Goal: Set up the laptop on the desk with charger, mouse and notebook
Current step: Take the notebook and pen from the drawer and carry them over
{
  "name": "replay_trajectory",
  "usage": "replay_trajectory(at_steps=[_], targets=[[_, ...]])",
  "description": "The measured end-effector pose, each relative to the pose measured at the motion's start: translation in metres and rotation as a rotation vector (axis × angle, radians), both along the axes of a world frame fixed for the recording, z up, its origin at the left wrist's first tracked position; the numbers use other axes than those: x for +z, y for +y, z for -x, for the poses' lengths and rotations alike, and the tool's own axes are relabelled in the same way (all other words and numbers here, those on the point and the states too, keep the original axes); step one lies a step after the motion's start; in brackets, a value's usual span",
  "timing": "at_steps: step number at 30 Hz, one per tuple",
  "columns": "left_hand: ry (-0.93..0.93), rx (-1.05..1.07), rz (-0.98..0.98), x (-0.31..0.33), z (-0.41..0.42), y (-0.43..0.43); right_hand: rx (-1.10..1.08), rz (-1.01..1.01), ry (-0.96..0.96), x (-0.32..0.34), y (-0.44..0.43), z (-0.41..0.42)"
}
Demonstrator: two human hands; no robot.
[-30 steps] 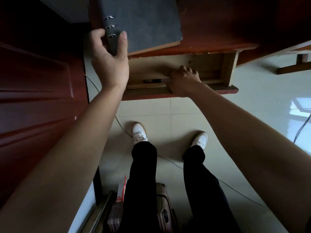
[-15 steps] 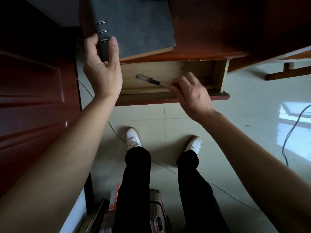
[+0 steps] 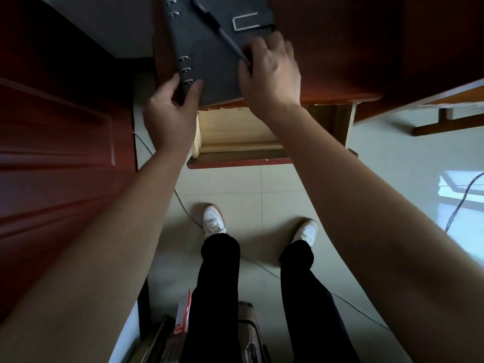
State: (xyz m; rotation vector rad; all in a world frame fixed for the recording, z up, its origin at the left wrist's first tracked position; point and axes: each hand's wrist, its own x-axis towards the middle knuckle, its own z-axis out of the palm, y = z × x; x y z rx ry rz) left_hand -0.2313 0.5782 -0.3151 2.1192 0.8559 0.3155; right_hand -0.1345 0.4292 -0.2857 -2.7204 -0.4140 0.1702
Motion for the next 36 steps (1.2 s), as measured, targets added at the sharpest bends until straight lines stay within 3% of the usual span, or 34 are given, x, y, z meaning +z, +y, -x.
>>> replay_trajectory(at_steps=[7, 9, 13, 17, 19, 21, 23, 27, 36], targets=[[0.123, 0.032, 0.272, -0.007, 0.024, -0.023, 0.099, -0.145, 0.016, -0.016, -0.052, 0.052], [0.131, 0.054, 0.290, -0.010, 0.038, -0.037, 0.011, -0.120, 0.053, -0.032, -0.071, 0.075], [0.251, 0.166, 0.428, -0.020, 0.069, -0.068, -0.428, -0.149, 0.089, -0.058, -0.098, 0.112], [0.451, 0.464, 0.667, -0.032, 0.079, -0.087, -0.996, -0.297, 0.336, -0.064, -0.114, 0.115], [0.500, 0.582, 0.933, -0.036, 0.077, -0.085, -1.263, -0.508, 0.570, -0.067, -0.123, 0.106], [0.409, 0.612, 1.216, -0.039, 0.073, -0.079, -1.382, -0.833, 0.821, -0.066, -0.131, 0.099], [0.272, 0.619, 1.379, -0.037, 0.068, -0.074, -1.346, -1.124, 0.971, -0.059, -0.134, 0.096], [0.094, 0.642, 1.471, -0.021, 0.056, -0.077, -1.254, -1.538, 0.958, -0.048, -0.133, 0.091], [-0.186, 0.597, 1.512, 0.008, 0.011, -0.076, -1.195, -1.768, 0.924, -0.035, -0.122, 0.066]])
